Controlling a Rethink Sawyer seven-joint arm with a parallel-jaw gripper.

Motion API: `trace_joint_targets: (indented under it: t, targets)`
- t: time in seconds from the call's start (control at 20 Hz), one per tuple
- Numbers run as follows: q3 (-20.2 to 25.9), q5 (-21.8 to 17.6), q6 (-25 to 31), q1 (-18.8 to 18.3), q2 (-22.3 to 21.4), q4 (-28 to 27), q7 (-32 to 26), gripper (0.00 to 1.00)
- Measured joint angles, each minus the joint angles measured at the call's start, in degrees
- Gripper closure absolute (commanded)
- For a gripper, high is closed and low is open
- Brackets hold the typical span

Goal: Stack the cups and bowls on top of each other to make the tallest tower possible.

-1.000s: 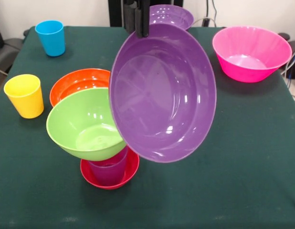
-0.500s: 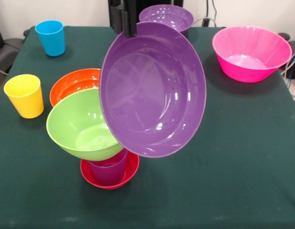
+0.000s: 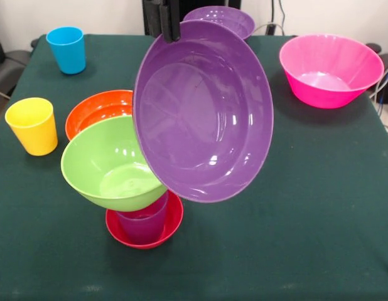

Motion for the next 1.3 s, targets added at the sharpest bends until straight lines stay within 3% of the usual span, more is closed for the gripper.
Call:
trace_joint_targets:
  t: [0.7, 1.3]
  targets:
    - [0.30, -0.13, 0.01, -0.62, 0.05, -0.20, -0.64, 1.00]
    - [0.38, -0.52, 0.82, -3.75, 0.04, -0.20, -4.80, 1.00]
